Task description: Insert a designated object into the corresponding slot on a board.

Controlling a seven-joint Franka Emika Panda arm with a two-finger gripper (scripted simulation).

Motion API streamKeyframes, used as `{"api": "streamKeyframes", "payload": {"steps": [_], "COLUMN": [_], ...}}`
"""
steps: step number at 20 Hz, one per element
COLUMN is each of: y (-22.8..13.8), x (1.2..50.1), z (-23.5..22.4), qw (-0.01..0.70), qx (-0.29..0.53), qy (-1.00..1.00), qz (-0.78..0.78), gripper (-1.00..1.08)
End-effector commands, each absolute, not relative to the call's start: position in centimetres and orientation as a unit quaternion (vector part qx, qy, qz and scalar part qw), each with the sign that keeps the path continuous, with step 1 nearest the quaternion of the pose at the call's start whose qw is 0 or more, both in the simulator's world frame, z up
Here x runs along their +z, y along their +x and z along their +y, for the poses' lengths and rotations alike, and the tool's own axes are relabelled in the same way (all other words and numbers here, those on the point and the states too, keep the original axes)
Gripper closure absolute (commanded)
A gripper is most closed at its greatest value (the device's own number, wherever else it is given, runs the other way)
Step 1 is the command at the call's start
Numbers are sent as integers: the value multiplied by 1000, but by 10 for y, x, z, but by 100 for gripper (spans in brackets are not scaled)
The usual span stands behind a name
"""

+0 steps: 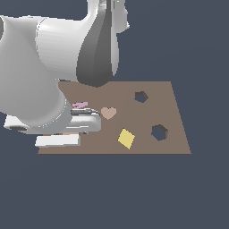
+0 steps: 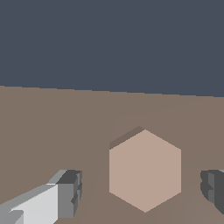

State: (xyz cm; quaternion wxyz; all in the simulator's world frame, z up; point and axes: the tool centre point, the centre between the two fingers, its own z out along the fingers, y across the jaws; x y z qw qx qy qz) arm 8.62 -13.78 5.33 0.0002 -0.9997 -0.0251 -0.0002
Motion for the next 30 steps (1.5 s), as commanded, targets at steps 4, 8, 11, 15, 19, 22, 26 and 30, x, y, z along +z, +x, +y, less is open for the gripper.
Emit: {"api": "streamKeyframes", "payload": {"steps": [4,8,11,15,19,22,26,30], "y": [87,88,89,90,90,90,90,90], "x": [52,44,35,30,30,30,30,35], "z": [-139,-140,-141,-142,-142,-142,-142,-142], "qw": [0,0,0,0,0,0,0,0], "qx": [0,0,0,0,0,0,0,0], "qy": [-1000,-1000,-1000,-1000,-1000,-1000,-1000,-1000], "qz": [-25,-26,-26,-26,-26,-26,-26,-26], "gripper": [-92,-92,-92,-92,108,108,108,108]}}
